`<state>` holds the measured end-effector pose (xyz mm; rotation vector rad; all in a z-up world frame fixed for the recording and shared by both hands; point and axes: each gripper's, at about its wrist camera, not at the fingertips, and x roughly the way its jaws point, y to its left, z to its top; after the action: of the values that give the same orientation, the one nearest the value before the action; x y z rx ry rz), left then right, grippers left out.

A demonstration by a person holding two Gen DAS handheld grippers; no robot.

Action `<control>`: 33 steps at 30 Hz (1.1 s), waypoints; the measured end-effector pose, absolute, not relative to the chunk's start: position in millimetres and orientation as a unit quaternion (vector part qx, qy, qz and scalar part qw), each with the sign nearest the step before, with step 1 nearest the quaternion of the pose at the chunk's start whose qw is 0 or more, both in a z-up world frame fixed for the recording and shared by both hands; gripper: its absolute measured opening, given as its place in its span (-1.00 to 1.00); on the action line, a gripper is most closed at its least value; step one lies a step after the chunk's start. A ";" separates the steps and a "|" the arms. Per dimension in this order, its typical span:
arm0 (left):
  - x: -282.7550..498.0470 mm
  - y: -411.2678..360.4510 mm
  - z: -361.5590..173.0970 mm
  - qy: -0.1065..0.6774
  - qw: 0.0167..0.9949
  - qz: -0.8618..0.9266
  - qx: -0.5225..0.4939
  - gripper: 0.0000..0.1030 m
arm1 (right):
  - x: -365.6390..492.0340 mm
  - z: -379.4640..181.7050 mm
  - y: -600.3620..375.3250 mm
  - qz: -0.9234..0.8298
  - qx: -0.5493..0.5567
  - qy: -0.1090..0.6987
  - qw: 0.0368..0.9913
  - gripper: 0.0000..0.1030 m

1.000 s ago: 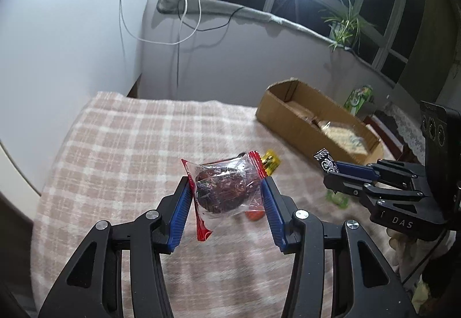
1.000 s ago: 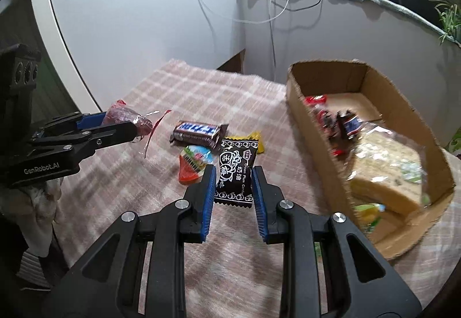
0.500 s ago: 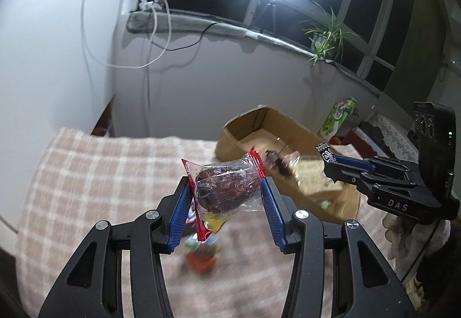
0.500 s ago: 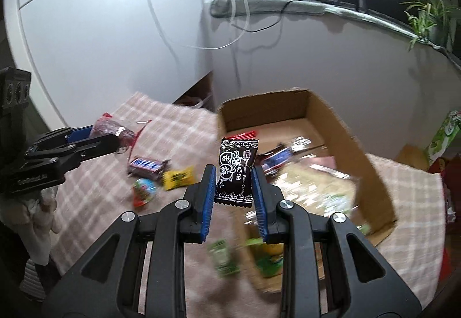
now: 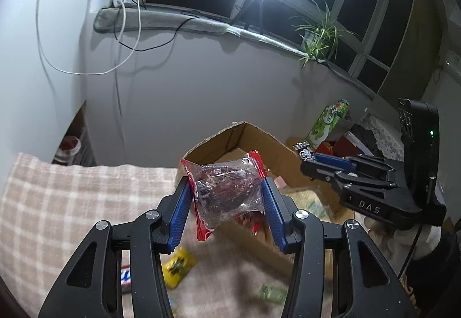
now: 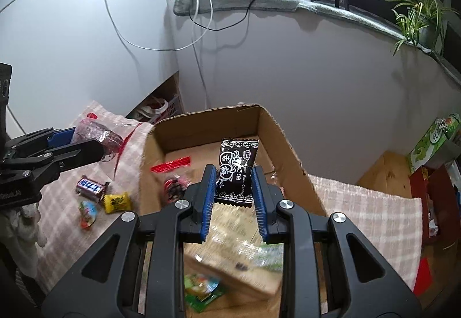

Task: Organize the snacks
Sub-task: 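Carry the red-edged bag and black candy into the box and release both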

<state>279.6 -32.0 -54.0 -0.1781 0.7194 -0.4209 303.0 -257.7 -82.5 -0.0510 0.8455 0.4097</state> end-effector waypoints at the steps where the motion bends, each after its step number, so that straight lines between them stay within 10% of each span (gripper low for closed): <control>1: 284.8 -35.5 -55.2 0.350 0.910 -0.205 -0.085 -0.08 | 307.1 -84.5 -258.0 0.197 -0.025 0.409 0.891 -0.49; 27: 334.1 -80.4 -78.0 0.377 0.904 -0.196 -0.042 0.02 | 364.2 -120.2 -267.6 0.189 -0.004 0.441 0.877 -0.46; 31: 332.6 -82.6 -77.1 0.376 0.906 -0.192 -0.035 0.11 | 360.9 -115.3 -270.5 0.174 -0.008 0.428 0.887 0.38; 33: 331.4 -82.6 -76.4 0.375 0.906 -0.192 -0.034 0.16 | 359.6 -112.8 -270.9 0.174 -0.007 0.425 0.888 0.40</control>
<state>331.4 -82.6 -76.4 -0.0703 0.7746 -0.3969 359.6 -270.9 -112.8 -0.0147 0.8828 0.3608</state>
